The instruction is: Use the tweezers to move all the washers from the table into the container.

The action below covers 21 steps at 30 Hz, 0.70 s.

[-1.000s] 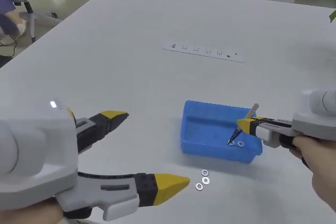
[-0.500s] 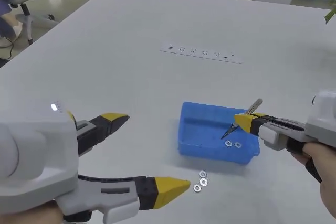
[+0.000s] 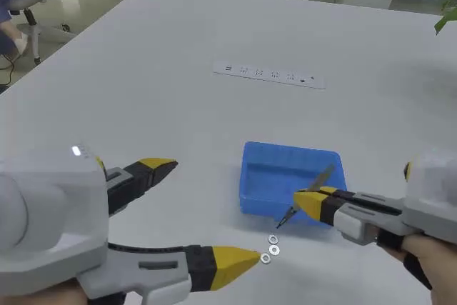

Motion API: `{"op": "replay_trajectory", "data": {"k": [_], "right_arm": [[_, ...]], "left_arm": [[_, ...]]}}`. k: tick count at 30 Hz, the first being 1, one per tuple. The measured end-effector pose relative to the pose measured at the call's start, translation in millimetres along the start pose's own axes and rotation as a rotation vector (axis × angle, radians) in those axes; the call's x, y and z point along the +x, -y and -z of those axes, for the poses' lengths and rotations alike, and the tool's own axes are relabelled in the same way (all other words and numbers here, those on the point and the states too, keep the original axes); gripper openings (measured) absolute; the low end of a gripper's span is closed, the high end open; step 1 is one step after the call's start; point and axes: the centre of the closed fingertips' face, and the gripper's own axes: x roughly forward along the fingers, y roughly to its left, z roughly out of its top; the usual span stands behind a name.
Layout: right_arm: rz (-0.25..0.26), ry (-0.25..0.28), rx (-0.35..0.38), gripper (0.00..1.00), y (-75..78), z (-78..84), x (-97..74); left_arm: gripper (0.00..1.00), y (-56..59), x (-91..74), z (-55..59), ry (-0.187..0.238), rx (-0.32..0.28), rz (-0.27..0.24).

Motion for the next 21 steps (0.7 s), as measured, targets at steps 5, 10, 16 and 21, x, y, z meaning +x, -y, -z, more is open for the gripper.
{"op": "replay_trajectory", "data": {"k": [5, 10, 16, 21], "right_arm": [[-0.016, -0.052, -0.005, 0.02, -5.0, 19.3, 10.9], [-0.020, -0.087, -0.004, 0.02, -2.9, 30.5, 15.7], [-0.015, -0.136, -0.057, 0.03, -3.8, 38.2, 17.9], [-0.021, -0.154, -0.122, 0.03, -9.0, 40.3, 20.0]], "left_arm": [[0.92, -0.6, -0.9, 1.5, -0.004, 0.001, -0.002], [0.92, -0.7, -1.5, 1.7, -0.003, 0.000, -0.004], [0.92, -0.8, -1.5, 3.4, -0.009, -0.001, -0.003], [0.92, -1.1, -1.0, 2.9, -0.007, -0.002, -0.004]]}}
